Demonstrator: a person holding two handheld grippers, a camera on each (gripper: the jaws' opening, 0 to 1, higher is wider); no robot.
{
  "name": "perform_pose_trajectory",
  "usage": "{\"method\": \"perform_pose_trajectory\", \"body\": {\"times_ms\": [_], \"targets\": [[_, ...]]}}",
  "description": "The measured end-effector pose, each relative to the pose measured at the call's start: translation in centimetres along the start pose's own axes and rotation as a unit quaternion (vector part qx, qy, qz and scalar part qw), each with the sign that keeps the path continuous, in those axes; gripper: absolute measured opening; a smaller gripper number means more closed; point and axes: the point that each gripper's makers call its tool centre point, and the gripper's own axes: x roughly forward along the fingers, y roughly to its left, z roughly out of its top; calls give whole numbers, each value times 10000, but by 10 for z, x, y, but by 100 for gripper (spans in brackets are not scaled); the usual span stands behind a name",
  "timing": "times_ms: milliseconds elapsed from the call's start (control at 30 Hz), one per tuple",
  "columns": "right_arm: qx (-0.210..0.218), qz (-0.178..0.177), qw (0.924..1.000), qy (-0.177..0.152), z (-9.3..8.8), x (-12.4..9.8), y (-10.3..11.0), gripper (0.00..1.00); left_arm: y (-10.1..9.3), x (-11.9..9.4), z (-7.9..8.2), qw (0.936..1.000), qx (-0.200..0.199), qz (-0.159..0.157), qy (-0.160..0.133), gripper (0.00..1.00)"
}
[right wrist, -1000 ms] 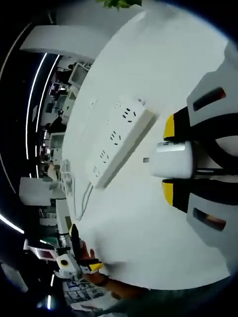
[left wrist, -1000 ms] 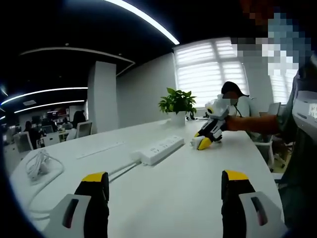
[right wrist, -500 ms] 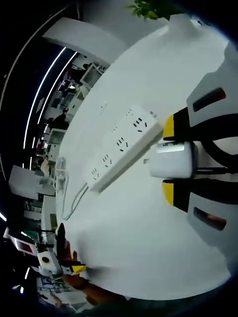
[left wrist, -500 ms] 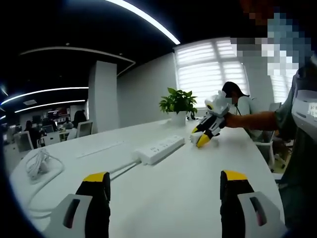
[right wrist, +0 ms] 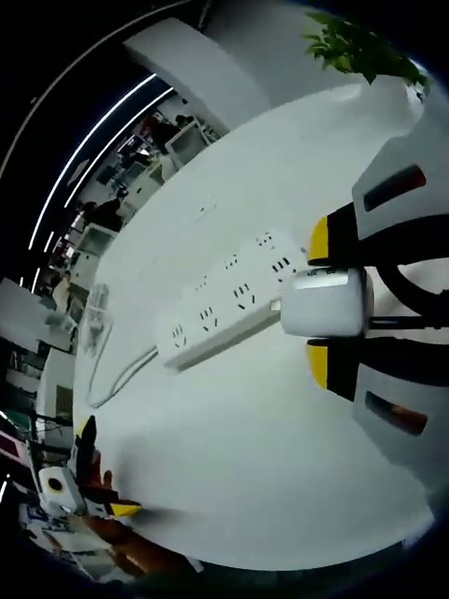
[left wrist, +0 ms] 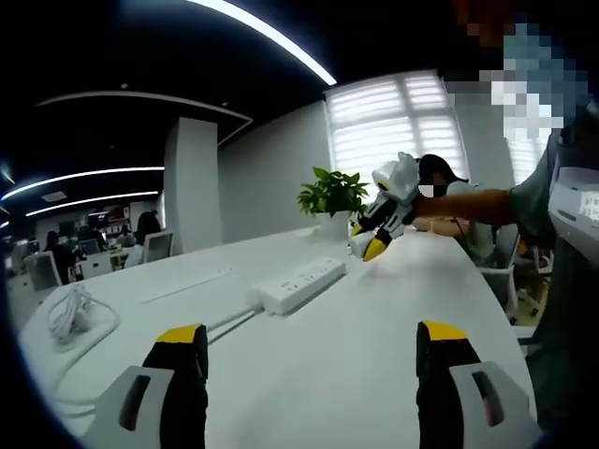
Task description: Straighten the power strip on the desk, plug the charger into it
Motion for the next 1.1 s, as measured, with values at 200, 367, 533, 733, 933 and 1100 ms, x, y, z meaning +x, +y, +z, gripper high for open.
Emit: {"method": "perform_pose_trajectory", "body": {"times_ms": [200,367,533,733,933,1100], "targets": [[-587,-142,9977,301,4,-2,-15,24,0,0,-1,10000,-6,-9,9,94],[-1064,-135,9916,720,5,1,-24,24,1,0,-1,10000,-12,10,14,94],[-1450,-114,9844,987,7,3,-29,24,1,-2,-1,10000,18,30,23,94],[-1823,-24,9734,1384,2,9,-32,24,4,-6,-1,10000,39,80,17,94],[-2033,-36,9655,1626,1,15,-40,24,2,-5,-3,10000,13,55,11,93],[-2266,70,9544,1940,2,22,-43,24,2,-6,-3,10000,37,55,28,93]]}}
